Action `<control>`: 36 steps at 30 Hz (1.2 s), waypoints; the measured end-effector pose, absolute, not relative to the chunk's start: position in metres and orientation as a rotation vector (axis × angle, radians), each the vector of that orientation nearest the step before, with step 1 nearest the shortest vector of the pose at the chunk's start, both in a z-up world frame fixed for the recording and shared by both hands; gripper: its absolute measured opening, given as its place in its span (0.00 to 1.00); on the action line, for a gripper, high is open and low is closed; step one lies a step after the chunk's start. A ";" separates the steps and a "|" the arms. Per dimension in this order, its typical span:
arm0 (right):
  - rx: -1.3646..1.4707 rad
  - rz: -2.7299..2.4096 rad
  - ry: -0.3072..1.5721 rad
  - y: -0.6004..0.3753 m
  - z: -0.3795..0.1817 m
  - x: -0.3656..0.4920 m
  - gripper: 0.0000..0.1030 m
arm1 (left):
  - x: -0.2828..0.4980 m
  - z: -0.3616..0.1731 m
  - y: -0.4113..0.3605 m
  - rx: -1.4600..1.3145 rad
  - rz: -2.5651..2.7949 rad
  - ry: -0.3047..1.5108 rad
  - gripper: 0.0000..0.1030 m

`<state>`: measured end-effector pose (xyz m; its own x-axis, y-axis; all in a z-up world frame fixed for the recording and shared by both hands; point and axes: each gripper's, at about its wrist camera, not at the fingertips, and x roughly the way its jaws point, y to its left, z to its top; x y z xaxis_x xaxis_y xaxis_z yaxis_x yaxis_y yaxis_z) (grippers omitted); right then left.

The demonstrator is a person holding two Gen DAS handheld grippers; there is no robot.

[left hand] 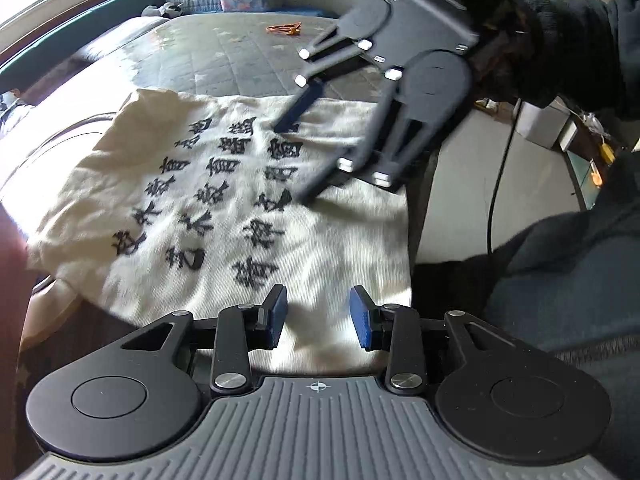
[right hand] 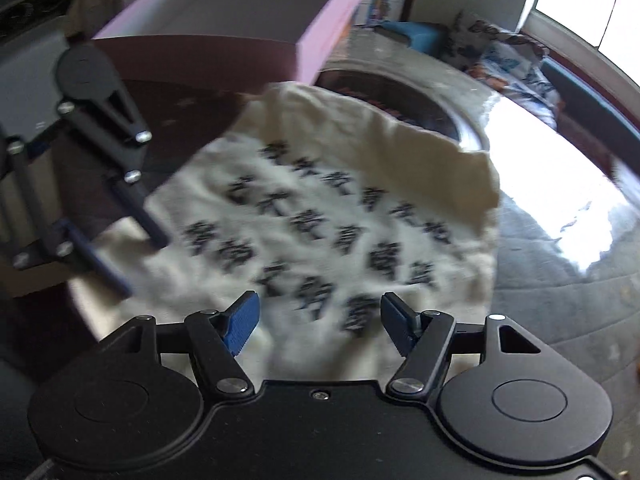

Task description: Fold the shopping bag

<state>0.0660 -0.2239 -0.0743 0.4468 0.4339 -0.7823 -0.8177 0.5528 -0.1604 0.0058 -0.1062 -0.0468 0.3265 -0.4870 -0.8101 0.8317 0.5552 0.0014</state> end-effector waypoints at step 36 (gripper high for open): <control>-0.484 0.853 0.764 -0.177 -0.076 0.120 0.74 | 0.007 -0.040 -0.110 0.489 -0.861 0.922 0.50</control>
